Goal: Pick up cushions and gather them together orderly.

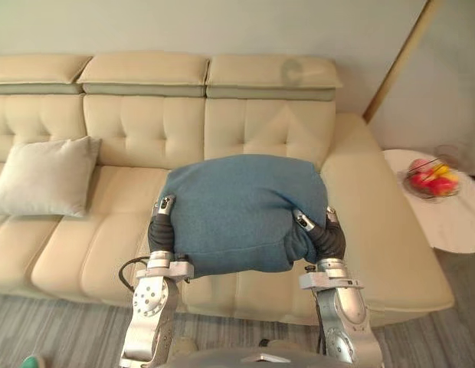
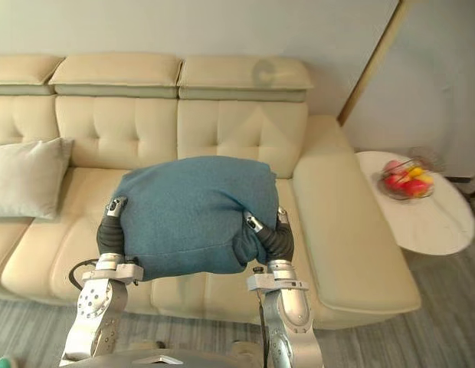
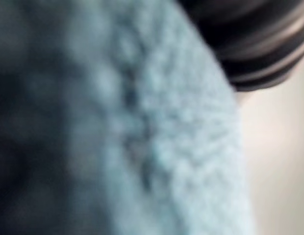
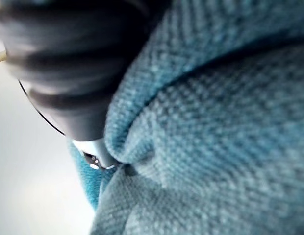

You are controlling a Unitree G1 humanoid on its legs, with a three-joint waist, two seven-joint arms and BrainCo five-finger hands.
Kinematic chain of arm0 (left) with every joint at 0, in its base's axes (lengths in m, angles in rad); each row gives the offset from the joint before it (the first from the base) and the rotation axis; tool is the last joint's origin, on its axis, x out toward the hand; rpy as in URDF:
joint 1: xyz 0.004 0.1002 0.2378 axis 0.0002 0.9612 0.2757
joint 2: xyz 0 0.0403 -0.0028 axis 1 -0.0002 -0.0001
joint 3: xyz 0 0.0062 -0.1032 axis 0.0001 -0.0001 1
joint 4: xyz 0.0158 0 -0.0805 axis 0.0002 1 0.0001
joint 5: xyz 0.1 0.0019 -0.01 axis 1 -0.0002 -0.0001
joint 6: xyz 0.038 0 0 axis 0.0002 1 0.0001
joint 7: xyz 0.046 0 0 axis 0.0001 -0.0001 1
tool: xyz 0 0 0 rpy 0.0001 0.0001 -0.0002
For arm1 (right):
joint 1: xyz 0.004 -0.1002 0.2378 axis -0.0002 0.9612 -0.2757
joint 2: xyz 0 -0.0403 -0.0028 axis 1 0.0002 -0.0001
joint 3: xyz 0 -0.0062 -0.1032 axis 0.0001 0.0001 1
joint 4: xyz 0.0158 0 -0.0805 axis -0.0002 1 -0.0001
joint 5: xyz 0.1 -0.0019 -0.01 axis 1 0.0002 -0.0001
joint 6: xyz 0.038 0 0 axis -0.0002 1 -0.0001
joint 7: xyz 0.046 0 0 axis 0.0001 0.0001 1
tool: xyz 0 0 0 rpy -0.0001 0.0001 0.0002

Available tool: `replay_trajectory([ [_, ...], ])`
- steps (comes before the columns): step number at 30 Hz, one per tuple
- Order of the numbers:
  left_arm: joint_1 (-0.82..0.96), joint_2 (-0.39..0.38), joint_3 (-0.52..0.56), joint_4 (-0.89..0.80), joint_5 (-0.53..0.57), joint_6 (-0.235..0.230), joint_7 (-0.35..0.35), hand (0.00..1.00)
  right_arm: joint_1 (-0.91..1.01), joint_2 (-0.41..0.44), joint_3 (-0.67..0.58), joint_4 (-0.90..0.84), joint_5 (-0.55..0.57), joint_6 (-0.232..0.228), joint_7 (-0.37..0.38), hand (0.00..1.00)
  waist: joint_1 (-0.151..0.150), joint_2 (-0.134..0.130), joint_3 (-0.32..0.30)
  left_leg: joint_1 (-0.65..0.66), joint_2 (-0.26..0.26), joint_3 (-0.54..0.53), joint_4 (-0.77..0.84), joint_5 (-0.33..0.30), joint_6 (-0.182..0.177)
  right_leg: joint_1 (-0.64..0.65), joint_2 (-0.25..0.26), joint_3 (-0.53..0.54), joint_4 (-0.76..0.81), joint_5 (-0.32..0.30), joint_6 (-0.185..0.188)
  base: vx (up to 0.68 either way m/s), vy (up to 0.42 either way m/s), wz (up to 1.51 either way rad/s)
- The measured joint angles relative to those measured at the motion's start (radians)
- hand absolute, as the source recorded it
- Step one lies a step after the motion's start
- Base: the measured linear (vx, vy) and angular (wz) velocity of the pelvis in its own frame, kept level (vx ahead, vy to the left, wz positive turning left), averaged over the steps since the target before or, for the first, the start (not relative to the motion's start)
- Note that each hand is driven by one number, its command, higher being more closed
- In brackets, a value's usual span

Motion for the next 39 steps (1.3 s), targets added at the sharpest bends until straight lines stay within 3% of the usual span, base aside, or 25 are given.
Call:
replay_trajectory([
  [1, 0.012, 0.005, 0.002, 0.000, -0.001, 0.000, 0.000, 1.00, 0.008, 0.004, 0.011, 0.000, -0.001, 0.000, 0.000, 1.00, -0.001, -0.026, -0.014, 0.013, -0.011, 0.020, -0.012, -0.001, 0.004, 0.001, -0.010, 0.014, -0.017, 0.010, 0.017, -0.01, 0.121, -0.32],
  [6, 0.026, 0.006, 0.001, 0.013, 0.000, 0.000, -0.002, 1.00, 0.015, 0.008, 0.008, 0.067, 0.000, -0.001, 0.014, 1.00, -0.003, -0.041, -0.026, 0.028, -0.021, 0.068, -0.039, -0.005, 0.012, -0.004, -0.008, 0.067, -0.075, 0.042, 0.034, -0.04, 0.042, -0.33],
  [11, 0.033, 0.006, -0.001, 0.032, 0.000, 0.024, -0.003, 1.00, 0.008, 0.006, 0.005, 0.163, 0.001, 0.003, 0.016, 1.00, -0.012, -0.014, -0.020, 0.018, -0.027, 0.117, -0.054, 0.004, 0.019, -0.032, -0.003, 0.129, -0.143, 0.107, 0.051, -0.01, 0.019, -0.37],
  [21, 0.012, 0.013, -0.003, 0.088, 0.001, 0.031, -0.008, 1.00, -0.043, 0.007, -0.020, 0.259, 0.000, 0.001, 0.033, 1.00, -0.016, -0.014, -0.020, 0.016, -0.035, 0.117, -0.069, 0.007, 0.025, -0.017, -0.007, 0.150, -0.213, 0.156, 0.051, 0.00, 0.003, -0.07],
  [25, -0.068, 0.041, 0.009, 0.138, 0.021, 0.032, 0.024, 1.00, -0.138, 0.006, -0.020, 0.343, 0.000, 0.002, 0.019, 1.00, -0.010, -0.010, -0.009, -0.057, -0.041, 0.118, -0.062, 0.022, 0.035, -0.088, -0.012, 0.158, -0.213, 0.176, 0.045, -0.09, 0.000, -0.04],
  [31, -0.341, 0.053, 0.051, 0.138, 0.033, 0.032, 0.127, 1.00, -0.421, -0.004, -0.018, 0.346, 0.001, 0.002, -0.080, 1.00, 0.002, 0.030, 0.084, -0.252, -0.024, 0.119, 0.035, 0.035, 0.051, -0.273, -0.007, 0.163, -0.135, 0.210, 0.056, -0.14, 0.009, -0.02],
  [34, -0.495, 0.085, 0.070, 0.145, 0.041, 0.032, 0.178, 1.00, -0.565, -0.004, -0.021, 0.346, 0.001, 0.001, -0.141, 1.00, 0.007, 0.033, 0.108, -0.328, -0.014, 0.117, 0.073, 0.039, 0.057, -0.356, -0.004, 0.163, -0.081, 0.207, 0.055, -0.14, -0.002, 0.01],
  [38, -0.905, 0.177, 0.079, 0.303, 0.040, 0.028, 0.283, 1.00, -0.913, -0.003, -0.103, 0.371, -0.018, -0.001, -0.276, 1.00, 0.020, 0.037, 0.157, -0.440, -0.024, 0.108, 0.085, 0.065, 0.053, -0.489, -0.011, 0.156, 0.001, 0.198, 0.047, -0.17, -0.001, 0.17],
  [39, -1.068, 0.204, 0.080, 0.363, 0.044, 0.027, 0.320, 1.00, -1.080, -0.004, -0.154, 0.406, -0.074, -0.007, -0.346, 1.00, 0.018, 0.042, 0.167, -0.494, -0.035, 0.100, 0.073, 0.092, 0.053, -0.550, -0.024, 0.142, 0.018, 0.201, 0.045, -0.18, -0.014, 0.27],
])
